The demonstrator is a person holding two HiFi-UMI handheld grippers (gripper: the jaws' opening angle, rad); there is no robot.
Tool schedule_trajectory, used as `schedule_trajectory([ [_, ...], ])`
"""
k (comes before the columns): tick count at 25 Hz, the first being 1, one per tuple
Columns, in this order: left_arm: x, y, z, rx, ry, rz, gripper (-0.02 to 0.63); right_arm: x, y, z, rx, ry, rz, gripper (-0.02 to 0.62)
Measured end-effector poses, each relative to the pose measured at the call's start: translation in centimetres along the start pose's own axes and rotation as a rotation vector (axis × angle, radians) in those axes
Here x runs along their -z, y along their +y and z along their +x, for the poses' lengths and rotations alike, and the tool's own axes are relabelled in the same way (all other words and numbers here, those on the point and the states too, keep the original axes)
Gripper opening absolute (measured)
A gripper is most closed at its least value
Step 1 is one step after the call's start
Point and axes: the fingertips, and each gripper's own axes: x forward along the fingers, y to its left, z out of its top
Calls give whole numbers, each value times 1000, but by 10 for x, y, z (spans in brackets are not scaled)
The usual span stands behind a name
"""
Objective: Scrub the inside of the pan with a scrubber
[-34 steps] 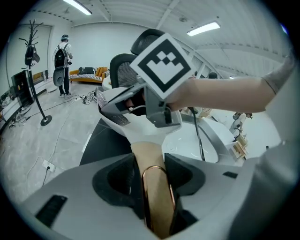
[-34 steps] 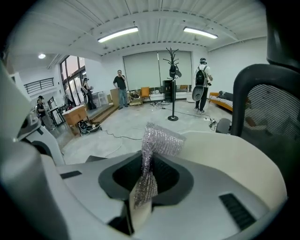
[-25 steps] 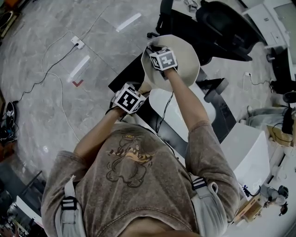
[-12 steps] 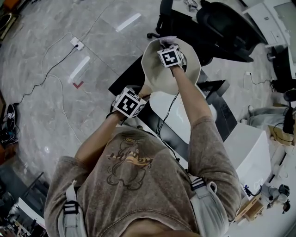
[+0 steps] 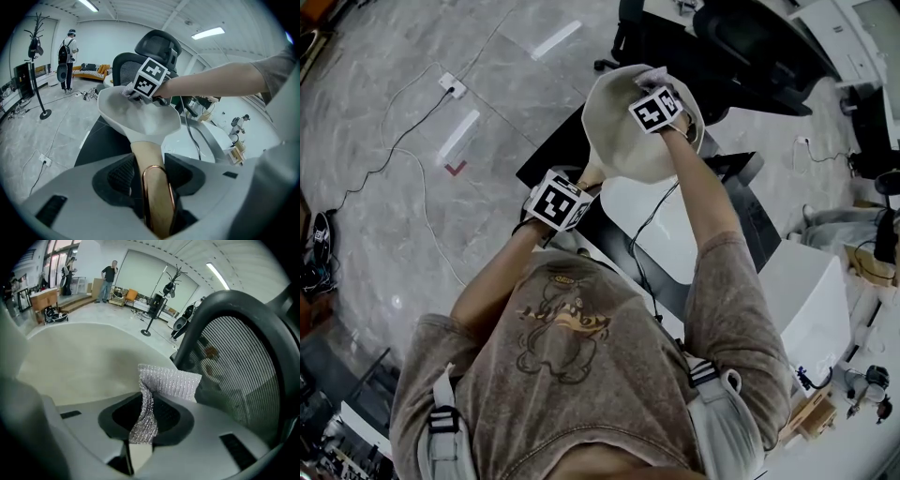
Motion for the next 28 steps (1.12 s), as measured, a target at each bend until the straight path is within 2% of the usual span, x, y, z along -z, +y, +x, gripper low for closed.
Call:
schedule_trajectory([
  [8, -3, -3, 6, -19, 1, -9, 208, 25, -14, -10, 1, 113, -118, 87],
  [14, -4, -3, 4, -21, 8, -25, 201, 42, -15, -18, -37, 195, -173, 87],
  [17, -4, -3, 5, -27, 10, -21, 201, 55, -22, -25, -21, 257, -235, 89],
  [19, -4, -4, 5, -31, 11, -17, 201, 65, -28, -33, -13, 292, -248, 89],
  [23, -4, -4, 6, -40, 10, -9, 201, 78, -22, -35, -54, 300, -261, 89],
  [28, -4, -1, 6, -50, 4, -6, 201, 102, -14, -44, -66, 376, -288, 89],
])
